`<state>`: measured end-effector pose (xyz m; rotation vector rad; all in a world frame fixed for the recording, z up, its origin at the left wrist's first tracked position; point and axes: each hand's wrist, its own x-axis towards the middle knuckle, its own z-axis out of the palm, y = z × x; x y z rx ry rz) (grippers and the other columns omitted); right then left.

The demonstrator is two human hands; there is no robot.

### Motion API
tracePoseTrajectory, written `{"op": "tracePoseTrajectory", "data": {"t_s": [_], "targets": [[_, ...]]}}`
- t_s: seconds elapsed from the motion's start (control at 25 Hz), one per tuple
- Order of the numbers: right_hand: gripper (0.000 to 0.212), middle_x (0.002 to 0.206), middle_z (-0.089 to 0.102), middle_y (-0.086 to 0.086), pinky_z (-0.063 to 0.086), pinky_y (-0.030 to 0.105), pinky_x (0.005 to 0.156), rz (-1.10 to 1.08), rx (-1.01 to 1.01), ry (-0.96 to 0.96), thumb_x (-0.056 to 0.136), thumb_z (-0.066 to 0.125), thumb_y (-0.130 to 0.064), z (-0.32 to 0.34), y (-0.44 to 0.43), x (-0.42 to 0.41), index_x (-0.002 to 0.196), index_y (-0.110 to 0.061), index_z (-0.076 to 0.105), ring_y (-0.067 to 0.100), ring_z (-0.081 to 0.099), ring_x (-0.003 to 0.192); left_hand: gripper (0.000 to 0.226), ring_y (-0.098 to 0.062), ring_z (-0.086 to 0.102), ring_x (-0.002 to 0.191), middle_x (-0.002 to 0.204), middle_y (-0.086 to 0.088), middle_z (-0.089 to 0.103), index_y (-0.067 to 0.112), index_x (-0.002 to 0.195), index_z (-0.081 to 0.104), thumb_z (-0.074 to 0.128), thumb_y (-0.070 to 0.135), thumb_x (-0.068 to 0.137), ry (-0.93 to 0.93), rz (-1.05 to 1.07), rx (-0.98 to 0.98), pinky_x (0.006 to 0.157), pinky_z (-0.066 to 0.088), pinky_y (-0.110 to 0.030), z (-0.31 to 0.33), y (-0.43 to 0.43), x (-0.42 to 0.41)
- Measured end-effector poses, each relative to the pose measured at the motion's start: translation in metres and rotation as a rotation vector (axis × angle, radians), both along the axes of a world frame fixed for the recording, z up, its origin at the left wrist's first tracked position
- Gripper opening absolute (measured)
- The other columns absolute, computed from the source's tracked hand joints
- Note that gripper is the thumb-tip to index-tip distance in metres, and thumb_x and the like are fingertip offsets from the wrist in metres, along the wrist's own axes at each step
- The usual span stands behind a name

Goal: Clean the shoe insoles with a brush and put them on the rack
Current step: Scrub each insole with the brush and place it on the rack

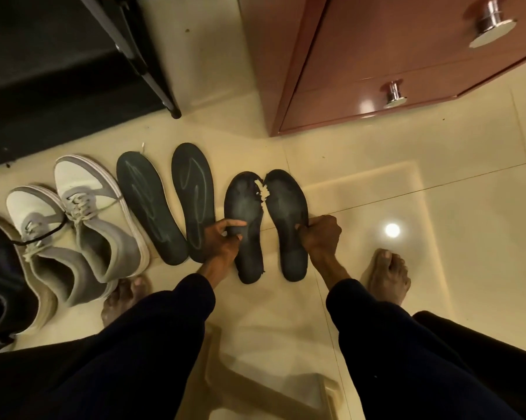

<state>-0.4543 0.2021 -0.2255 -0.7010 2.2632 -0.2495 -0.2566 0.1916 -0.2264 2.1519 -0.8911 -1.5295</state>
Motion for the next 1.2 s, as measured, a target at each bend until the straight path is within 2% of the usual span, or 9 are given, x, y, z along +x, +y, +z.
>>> {"op": "tracePoseTrajectory", "data": {"t_s": [0.08,0.2,0.36,0.48,0.6,0.72,0.88,1.04,1.2], "targets": [[0.014,0.077,0.071,0.003,0.057,0.029,0.078,-0.073,0.001,-0.066,0.085,0.081,-0.017,0.002,0.000,-0.001,0.082,-0.004,0.076,0.017,0.065,0.069,0.037,-0.010,0.063,0.091,0.104,0.000,0.069,0.022,0.088,0.072,0.066,-0.014,0.086,0.002,0.003,0.006,0.060,0.047,-0.001,-0.001,0.002,0.000],[0.018,0.088,0.073,0.003,0.048,0.015,0.066,-0.199,-0.017,-0.176,0.083,0.084,-0.017,0.031,0.001,0.003,0.094,-0.005,0.077,0.014,0.065,0.075,0.038,-0.021,0.066,0.104,0.114,-0.010,0.071,0.020,0.091,0.074,0.065,-0.016,0.086,0.086,0.039,0.003,0.066,0.050,-0.004,0.014,0.002,0.009],[0.019,0.085,0.073,-0.002,0.044,0.006,0.054,-0.257,-0.053,-0.273,0.083,0.084,-0.017,0.093,-0.001,0.018,0.098,-0.008,0.076,0.008,0.065,0.073,0.037,-0.026,0.066,0.115,0.119,-0.015,0.071,0.016,0.097,0.075,0.065,-0.017,0.086,0.182,0.059,-0.033,0.087,0.055,-0.016,0.072,0.007,0.032],[0.021,0.084,0.073,-0.002,0.051,0.017,0.064,-0.285,-0.089,-0.385,0.082,0.084,-0.014,0.159,-0.003,0.036,0.100,-0.007,0.076,0.010,0.067,0.075,0.032,-0.029,0.066,0.115,0.117,-0.014,0.072,0.013,0.103,0.075,0.065,-0.013,0.088,0.195,0.099,-0.046,0.094,0.055,-0.026,0.133,0.011,0.058],[0.019,0.084,0.074,0.000,0.053,0.019,0.067,-0.265,-0.129,-0.456,0.083,0.083,-0.011,0.224,-0.010,0.055,0.099,-0.006,0.075,0.009,0.067,0.072,0.032,-0.034,0.068,0.112,0.116,-0.017,0.073,0.009,0.106,0.075,0.064,-0.014,0.088,0.242,0.160,-0.070,0.101,0.054,-0.048,0.197,0.009,0.079],[0.015,0.082,0.074,-0.003,0.053,0.019,0.068,-0.214,-0.153,-0.515,0.083,0.083,-0.011,0.312,-0.034,0.094,0.096,-0.010,0.075,0.006,0.066,0.070,0.040,-0.025,0.071,0.108,0.112,-0.011,0.075,0.017,0.100,0.077,0.061,-0.017,0.087,0.223,0.201,-0.127,0.091,0.060,-0.039,0.292,-0.011,0.123],[0.021,0.090,0.076,0.006,0.053,0.024,0.068,-0.143,-0.186,-0.598,0.083,0.083,-0.013,0.400,-0.083,0.149,0.101,-0.006,0.076,0.014,0.066,0.077,0.037,-0.009,0.072,0.099,0.110,-0.001,0.075,0.019,0.102,0.077,0.065,-0.013,0.088,0.174,0.177,-0.243,0.080,0.061,-0.023,0.387,-0.056,0.188],[0.019,0.089,0.075,0.004,0.052,0.022,0.066,-0.097,-0.217,-0.643,0.085,0.081,-0.013,0.445,-0.134,0.198,0.102,-0.008,0.076,0.014,0.066,0.078,0.033,-0.001,0.070,0.097,0.112,0.006,0.072,0.017,0.108,0.075,0.066,-0.009,0.090,0.198,0.172,-0.314,0.076,0.057,-0.016,0.435,-0.106,0.240],[0.023,0.096,0.077,0.004,0.051,0.010,0.056,-0.069,-0.232,-0.648,0.085,0.081,-0.012,0.455,-0.207,0.255,0.106,-0.008,0.074,0.009,0.072,0.078,0.035,-0.009,0.071,0.105,0.114,0.001,0.074,0.018,0.108,0.076,0.067,-0.011,0.089,0.214,0.186,-0.358,0.083,0.058,-0.020,0.436,-0.168,0.284]]}}
